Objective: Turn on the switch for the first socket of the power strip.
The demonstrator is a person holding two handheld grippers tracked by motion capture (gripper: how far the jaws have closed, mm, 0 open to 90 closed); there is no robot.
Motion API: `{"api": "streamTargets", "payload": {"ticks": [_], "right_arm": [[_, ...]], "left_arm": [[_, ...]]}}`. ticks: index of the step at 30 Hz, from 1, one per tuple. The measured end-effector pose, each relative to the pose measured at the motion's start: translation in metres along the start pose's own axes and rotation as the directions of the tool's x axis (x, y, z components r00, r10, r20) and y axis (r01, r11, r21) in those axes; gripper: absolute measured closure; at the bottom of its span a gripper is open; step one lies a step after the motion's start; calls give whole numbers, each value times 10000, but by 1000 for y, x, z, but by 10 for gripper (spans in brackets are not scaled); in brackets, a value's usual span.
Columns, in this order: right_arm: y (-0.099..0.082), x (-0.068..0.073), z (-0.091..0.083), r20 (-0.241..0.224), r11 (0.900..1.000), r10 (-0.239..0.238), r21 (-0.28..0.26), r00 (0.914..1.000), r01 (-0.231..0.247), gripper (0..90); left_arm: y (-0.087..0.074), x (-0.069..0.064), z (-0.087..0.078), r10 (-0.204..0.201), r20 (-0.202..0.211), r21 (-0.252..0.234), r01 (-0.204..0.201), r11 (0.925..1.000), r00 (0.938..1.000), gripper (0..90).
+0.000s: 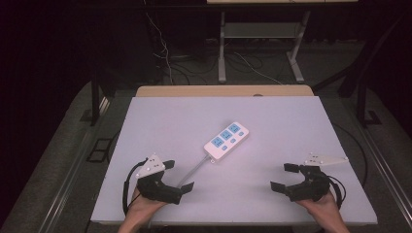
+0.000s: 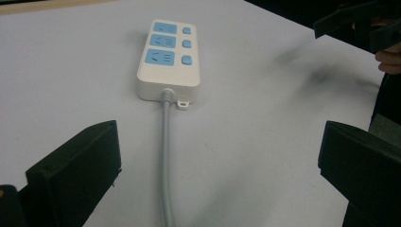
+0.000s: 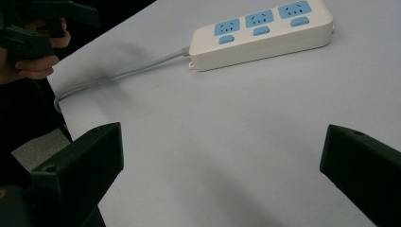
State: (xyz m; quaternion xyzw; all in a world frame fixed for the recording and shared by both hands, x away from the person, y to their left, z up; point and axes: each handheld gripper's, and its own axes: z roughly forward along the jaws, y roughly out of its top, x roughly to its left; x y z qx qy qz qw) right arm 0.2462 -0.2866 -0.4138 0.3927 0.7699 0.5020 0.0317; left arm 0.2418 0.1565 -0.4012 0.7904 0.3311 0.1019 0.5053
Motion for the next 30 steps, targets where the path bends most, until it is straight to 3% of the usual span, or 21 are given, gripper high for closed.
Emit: {"api": "streamTargets", "payload": {"ticks": [7, 30], "right_arm": [[0, 0, 0, -18, 10000, -12, 5, 10000, 12, 0], [0, 0, 1, -45, 9999, -70, 108, 10000, 71, 0]], "left_arm": [[7, -2, 0, 201, 83, 299, -203, 9993, 9998, 0], [40, 5, 17, 85, 513, 981, -135, 9951, 9986, 0]]}}
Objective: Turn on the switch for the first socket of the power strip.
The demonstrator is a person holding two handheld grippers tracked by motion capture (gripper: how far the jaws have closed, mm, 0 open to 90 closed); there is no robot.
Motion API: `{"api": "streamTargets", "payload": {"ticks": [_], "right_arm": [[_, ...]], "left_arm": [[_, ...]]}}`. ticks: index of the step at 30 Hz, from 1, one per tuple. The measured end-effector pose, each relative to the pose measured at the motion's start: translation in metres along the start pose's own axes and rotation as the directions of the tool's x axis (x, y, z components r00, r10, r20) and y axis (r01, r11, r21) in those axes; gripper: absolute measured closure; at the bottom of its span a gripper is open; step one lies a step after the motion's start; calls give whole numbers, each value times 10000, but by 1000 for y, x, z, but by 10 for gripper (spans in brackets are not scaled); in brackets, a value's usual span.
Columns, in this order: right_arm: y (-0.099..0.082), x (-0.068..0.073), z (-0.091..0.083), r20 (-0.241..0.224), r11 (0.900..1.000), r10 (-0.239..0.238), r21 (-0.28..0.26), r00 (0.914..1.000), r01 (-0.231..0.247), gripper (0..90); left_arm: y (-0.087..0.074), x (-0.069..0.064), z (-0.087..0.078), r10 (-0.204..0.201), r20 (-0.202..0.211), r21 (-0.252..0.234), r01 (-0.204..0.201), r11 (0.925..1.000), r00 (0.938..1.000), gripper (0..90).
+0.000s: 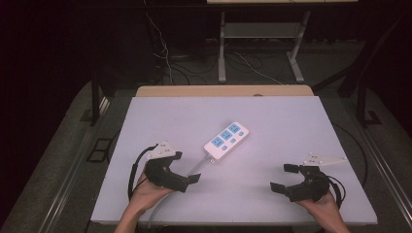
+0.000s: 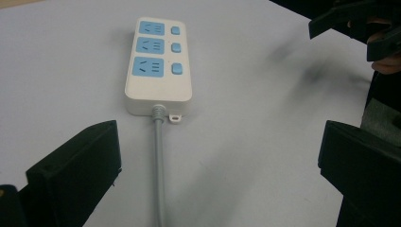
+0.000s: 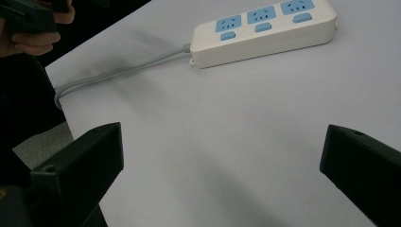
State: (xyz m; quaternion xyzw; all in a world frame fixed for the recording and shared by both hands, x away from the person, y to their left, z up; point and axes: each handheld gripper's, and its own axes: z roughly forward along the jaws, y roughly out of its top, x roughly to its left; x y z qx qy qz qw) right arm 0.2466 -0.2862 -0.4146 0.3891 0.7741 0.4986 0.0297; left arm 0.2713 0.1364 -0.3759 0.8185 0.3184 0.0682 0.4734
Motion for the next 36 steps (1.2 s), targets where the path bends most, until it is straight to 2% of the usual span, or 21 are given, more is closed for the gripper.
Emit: {"api": "streamTargets", "payload": {"ticks": [11, 27, 36], "right_arm": [[0, 0, 1, -31, 10000, -22, 80, 10000, 22, 0], [-1, 0, 2, -55, 9998, -82, 207, 10000, 83, 0], [-1, 1, 3, -108, 9996, -83, 259, 9999, 86, 0]], "left_arm": [[21, 2, 6, 223, 115, 234, -226, 9995, 9997, 0], [42, 7, 17, 414, 237, 535, -426, 9977, 9989, 0], [54, 9, 21, 649, 193, 700, -661, 9954, 9977, 0]]}}
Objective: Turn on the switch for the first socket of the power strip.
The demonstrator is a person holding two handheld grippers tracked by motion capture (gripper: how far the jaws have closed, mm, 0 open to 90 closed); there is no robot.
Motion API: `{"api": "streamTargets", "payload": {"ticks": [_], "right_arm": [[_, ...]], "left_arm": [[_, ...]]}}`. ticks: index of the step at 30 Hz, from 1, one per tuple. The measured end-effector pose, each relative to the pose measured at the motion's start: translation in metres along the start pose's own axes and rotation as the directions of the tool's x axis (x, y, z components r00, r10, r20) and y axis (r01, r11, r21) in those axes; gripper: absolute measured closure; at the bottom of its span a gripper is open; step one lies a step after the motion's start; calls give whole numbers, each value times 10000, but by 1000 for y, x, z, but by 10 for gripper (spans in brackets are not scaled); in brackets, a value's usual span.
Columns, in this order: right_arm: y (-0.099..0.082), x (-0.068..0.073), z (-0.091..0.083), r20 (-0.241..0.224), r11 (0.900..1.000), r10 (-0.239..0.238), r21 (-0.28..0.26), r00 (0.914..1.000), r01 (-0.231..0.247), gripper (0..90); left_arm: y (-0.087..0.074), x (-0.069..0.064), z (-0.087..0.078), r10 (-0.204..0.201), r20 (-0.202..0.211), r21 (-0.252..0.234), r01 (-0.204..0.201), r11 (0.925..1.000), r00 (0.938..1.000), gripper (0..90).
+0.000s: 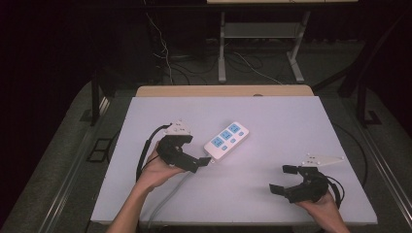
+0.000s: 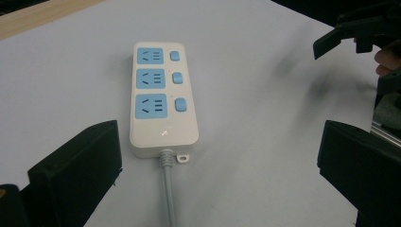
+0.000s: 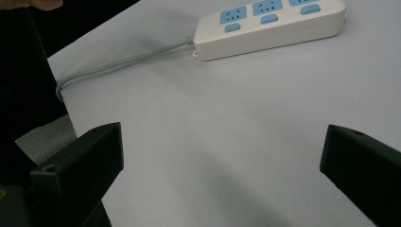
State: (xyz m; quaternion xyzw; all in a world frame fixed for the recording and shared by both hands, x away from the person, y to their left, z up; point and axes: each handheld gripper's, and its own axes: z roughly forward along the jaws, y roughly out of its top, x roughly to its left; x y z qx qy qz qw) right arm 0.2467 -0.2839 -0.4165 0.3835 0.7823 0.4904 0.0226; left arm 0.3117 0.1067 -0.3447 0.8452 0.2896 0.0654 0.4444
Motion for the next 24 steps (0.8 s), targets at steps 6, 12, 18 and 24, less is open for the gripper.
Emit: {"api": "streamTargets", "payload": {"ticks": [6, 12, 18, 24], "right_arm": [[0, 0, 0, -34, 10000, 18, 36, 10000, -17, 0], [0, 0, 1, -48, 10000, -25, 64, 10000, 25, 0], [0, 0, 2, -80, 9999, -59, 100, 10000, 60, 0], [0, 0, 1, -63, 9999, -43, 131, 10000, 44, 0]], "left_arm": [[6, 2, 2, 113, 18, 113, -113, 9999, 9999, 0], [17, 3, 8, 274, 57, 244, -276, 9993, 9996, 0], [27, 4, 13, 395, 65, 316, -397, 9987, 9992, 0], [37, 4, 20, 482, 125, 476, -487, 9977, 9988, 0]]}}
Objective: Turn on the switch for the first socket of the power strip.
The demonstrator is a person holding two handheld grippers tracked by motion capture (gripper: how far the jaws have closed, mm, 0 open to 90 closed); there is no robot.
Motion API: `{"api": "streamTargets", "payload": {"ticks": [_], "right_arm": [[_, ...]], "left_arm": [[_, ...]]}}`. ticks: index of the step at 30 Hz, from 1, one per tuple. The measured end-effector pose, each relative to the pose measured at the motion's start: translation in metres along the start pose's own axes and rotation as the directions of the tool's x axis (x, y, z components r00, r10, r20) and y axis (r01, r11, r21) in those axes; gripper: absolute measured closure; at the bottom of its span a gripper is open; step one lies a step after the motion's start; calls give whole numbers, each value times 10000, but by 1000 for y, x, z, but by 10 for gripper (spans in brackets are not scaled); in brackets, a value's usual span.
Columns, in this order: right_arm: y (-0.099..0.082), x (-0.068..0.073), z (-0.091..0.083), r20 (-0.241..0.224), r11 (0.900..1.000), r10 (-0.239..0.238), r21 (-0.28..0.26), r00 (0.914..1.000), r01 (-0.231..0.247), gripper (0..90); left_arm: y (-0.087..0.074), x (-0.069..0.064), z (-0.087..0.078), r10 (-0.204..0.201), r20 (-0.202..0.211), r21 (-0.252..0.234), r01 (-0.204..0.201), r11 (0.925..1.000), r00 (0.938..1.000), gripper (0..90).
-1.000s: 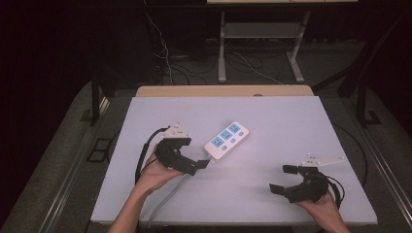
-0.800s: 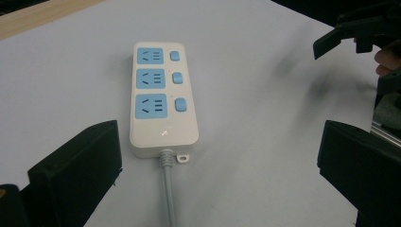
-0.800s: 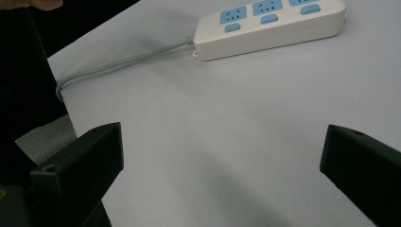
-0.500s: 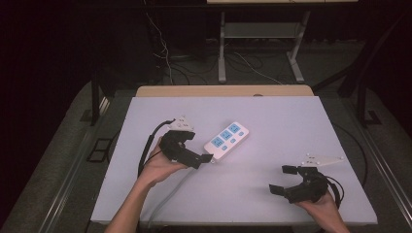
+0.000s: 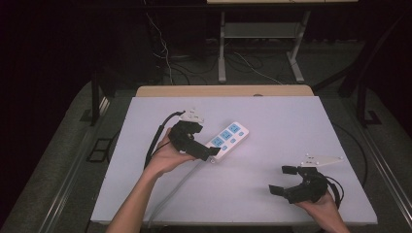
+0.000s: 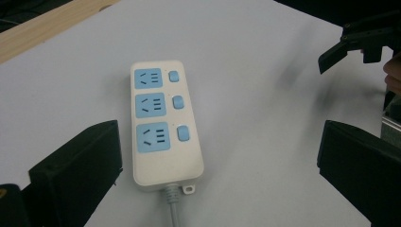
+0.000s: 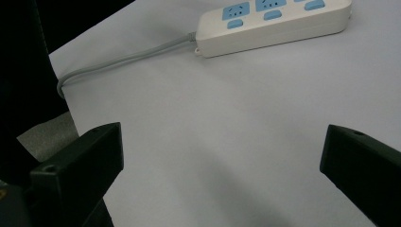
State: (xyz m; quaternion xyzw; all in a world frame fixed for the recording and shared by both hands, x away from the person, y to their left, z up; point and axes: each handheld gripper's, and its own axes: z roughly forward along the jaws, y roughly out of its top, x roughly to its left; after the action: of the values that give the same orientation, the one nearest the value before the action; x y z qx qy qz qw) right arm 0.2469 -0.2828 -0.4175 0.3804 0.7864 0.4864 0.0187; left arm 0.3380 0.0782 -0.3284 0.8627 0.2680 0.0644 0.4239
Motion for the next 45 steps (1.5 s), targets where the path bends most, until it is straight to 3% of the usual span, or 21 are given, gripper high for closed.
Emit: {"api": "streamTargets", "payload": {"ticks": [8, 18, 31, 36, 45], "right_arm": [[0, 0, 0, -8, 10000, -43, 8, 10000, 43, 0], [0, 1, 1, -4, 9999, -48, 106, 10000, 48, 0], [0, 1, 3, -7, 9998, -76, 191, 10000, 76, 0], [-1, 0, 3, 7, 9998, -65, 202, 10000, 65, 0], [0, 1, 3, -7, 9997, -101, 218, 9999, 101, 0]], "left_arm": [[11, 2, 13, 335, 123, 437, -340, 9985, 9994, 0], [15, 8, 27, 473, 254, 927, -495, 9945, 9986, 9], [24, 19, 44, 740, 534, 1586, -817, 9840, 9958, 181], [29, 18, 49, 916, 571, 1750, -1003, 9794, 9942, 296], [37, 20, 60, 1340, 662, 2277, -1457, 9628, 9888, 693]]}}
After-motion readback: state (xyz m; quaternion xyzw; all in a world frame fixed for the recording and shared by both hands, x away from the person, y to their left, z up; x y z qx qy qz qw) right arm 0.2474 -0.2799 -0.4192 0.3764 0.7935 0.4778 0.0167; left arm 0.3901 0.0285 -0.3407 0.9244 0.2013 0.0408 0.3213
